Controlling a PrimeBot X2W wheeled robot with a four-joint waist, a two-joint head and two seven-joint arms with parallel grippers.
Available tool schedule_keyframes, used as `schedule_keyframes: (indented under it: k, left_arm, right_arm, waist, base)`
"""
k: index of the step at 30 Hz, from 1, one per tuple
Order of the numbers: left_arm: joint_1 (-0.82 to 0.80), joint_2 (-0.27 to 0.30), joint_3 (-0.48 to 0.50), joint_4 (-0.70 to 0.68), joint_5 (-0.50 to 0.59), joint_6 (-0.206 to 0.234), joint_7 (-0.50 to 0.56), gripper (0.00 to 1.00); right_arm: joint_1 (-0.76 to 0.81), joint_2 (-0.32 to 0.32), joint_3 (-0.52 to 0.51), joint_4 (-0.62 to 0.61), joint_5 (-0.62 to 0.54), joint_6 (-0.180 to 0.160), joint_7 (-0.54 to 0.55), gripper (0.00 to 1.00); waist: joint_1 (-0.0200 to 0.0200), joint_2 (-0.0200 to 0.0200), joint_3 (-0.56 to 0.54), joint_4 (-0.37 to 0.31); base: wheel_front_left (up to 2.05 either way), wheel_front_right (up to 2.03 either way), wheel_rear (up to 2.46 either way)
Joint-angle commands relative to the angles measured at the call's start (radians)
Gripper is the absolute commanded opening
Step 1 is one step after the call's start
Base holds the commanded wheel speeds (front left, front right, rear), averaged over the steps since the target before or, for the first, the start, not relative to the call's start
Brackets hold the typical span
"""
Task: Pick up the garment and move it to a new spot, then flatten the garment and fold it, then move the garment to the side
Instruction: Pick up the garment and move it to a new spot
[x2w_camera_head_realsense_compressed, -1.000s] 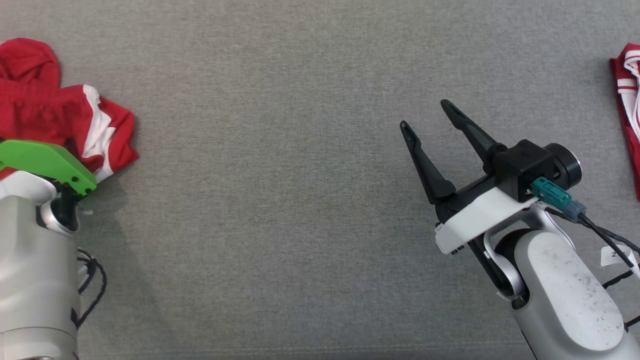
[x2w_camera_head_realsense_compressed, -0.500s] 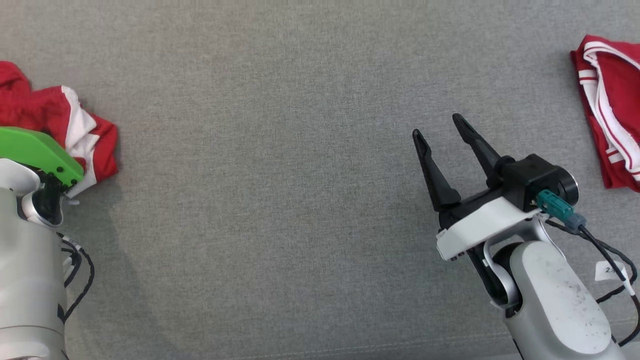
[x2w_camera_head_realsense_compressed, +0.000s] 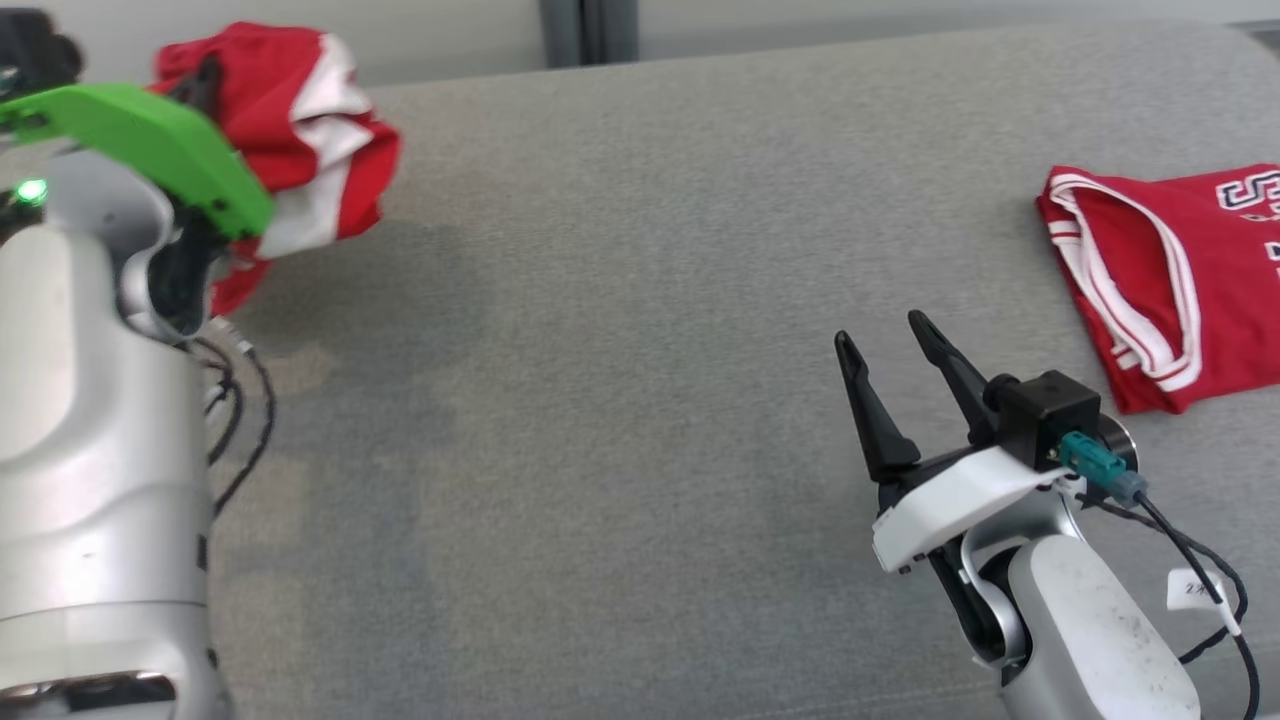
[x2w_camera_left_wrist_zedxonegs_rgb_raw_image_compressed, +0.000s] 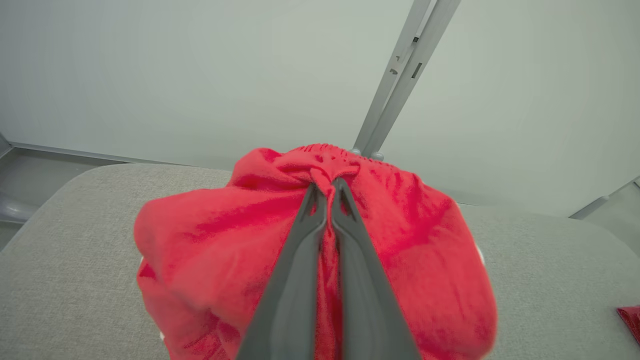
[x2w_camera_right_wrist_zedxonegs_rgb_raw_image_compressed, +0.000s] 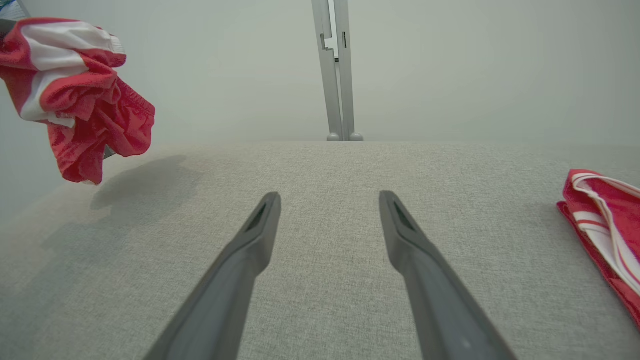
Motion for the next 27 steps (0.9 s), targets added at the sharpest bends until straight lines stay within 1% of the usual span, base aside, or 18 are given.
schedule_keyframes:
  k: [1, 7, 12, 14, 18, 21, 23, 24, 25, 26, 27]
  left_arm:
    - [0.008, -0.022, -0.018, -0.036, -0.01, -0.006, 0.011, 0.0]
    - [0.058, -0.092, -0.106, -0.158, -0.059, -0.014, 0.057, 0.0]
    - [0.124, -0.114, -0.184, -0.2, -0.122, -0.012, 0.046, 0.0]
    - [0.157, -0.115, -0.227, -0.2, -0.173, -0.002, 0.027, 0.0]
    - [0.215, -0.115, -0.342, -0.157, -0.232, 0.041, -0.026, 0.0]
    - [0.238, -0.114, -0.395, -0.105, -0.262, 0.066, -0.06, 0.0]
    - [0.247, -0.114, -0.42, -0.061, -0.262, 0.079, -0.086, 0.0]
    - [0.249, -0.114, -0.431, -0.039, -0.257, 0.083, -0.105, 0.31]
    - [0.25, -0.115, -0.441, -0.022, -0.249, 0.081, -0.119, 0.77]
    - [0.254, -0.115, -0.446, -0.003, -0.252, 0.08, -0.139, 1.0]
    - [0.254, -0.115, -0.451, 0.01, -0.254, 0.078, -0.154, 1.0]
  right_arm:
    - [0.015, 0.001, 0.0, 0.0, 0.004, -0.001, -0.001, 1.0]
    - [0.017, 0.006, 0.011, -0.012, 0.006, -0.001, 0.007, 1.0]
    - [0.022, 0.012, 0.01, -0.014, 0.015, -0.001, 0.004, 1.0]
    - [0.026, 0.017, 0.009, -0.012, 0.016, -0.001, 0.002, 1.0]
    - [0.024, 0.026, 0.013, -0.007, 0.024, -0.001, -0.008, 1.0]
    - [0.016, 0.032, 0.01, 0.0, 0.029, -0.001, -0.015, 1.0]
    - [0.011, 0.034, 0.004, 0.003, 0.029, -0.001, -0.02, 1.0]
    - [0.01, 0.035, -0.002, 0.005, 0.028, -0.001, -0.023, 1.0]
    - [0.01, 0.035, -0.007, 0.006, 0.025, -0.001, -0.023, 1.0]
    - [0.009, 0.036, -0.011, 0.007, 0.021, -0.001, -0.024, 1.0]
    - [0.01, 0.036, -0.017, 0.007, 0.017, -0.001, -0.024, 1.0]
  waist:
    - [0.0, 0.0, -0.06, -0.077]
    - [0.0, 0.0, -0.067, -0.185]
    - [0.0, 0.0, -0.051, -0.262]
    - [0.0, 0.0, -0.04, -0.287]
    - [0.0, 0.0, -0.016, -0.323]
    - [0.0, 0.0, -0.002, -0.331]
    - [0.0, 0.0, 0.003, -0.329]
    - [0.0, 0.0, 0.005, -0.325]
    - [0.0, 0.0, 0.005, -0.318]
    - [0.0, 0.0, 0.004, -0.31]
    - [0.0, 0.0, 0.002, -0.3]
  base:
    - [0.0, 0.0, 0.0]
    - [0.0, 0.0, 0.0]
    - [0.0, 0.0, 0.0]
    - [0.0, 0.0, 0.0]
    - [0.0, 0.0, 0.0]
    - [0.0, 0.0, 0.0]
    - [0.0, 0.0, 0.0]
    - [0.0, 0.0, 0.0]
    - [0.0, 0.0, 0.0]
    - [0.0, 0.0, 0.0]
    - [0.0, 0.0, 0.0]
